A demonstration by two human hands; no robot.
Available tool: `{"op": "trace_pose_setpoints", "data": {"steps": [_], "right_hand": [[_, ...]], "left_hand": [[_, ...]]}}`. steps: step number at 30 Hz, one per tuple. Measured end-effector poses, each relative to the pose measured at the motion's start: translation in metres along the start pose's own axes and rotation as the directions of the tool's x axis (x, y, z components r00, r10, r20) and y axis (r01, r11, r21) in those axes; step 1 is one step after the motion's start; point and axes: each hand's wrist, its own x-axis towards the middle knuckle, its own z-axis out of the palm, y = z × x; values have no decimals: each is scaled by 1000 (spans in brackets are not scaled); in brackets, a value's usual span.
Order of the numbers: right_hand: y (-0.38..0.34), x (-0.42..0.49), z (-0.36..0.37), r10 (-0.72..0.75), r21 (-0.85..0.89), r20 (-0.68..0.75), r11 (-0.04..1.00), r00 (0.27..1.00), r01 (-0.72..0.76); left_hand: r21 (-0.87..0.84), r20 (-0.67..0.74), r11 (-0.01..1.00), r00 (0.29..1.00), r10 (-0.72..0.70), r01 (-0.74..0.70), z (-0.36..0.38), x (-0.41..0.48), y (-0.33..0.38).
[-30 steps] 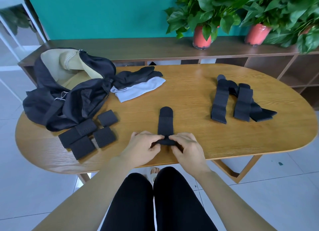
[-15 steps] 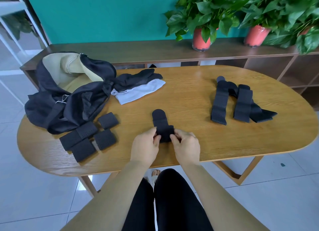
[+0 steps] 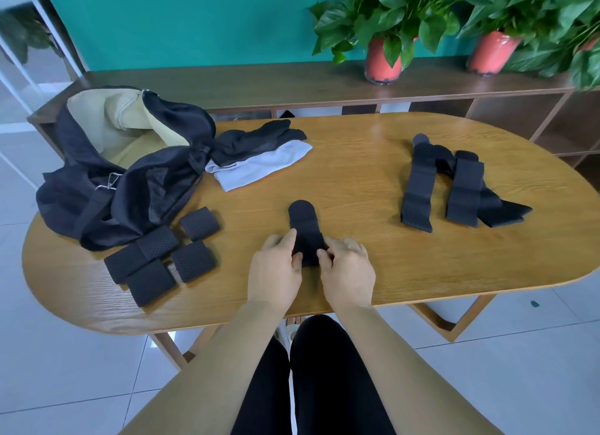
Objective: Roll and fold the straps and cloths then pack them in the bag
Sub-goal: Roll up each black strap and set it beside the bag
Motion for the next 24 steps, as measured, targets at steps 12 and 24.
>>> {"op": "trace_pose_setpoints", "data": {"steps": [12,24], "right_hand": [[4,-1,8,-133,-50,-89,990,987,129],[9,-10,-17,-165,-13,249,985,954,174]], "left_hand": [[216,147,950,969,199,-228,-3,4,-8],[187,278,936,930,241,-299,-23,-1,-12]]}}
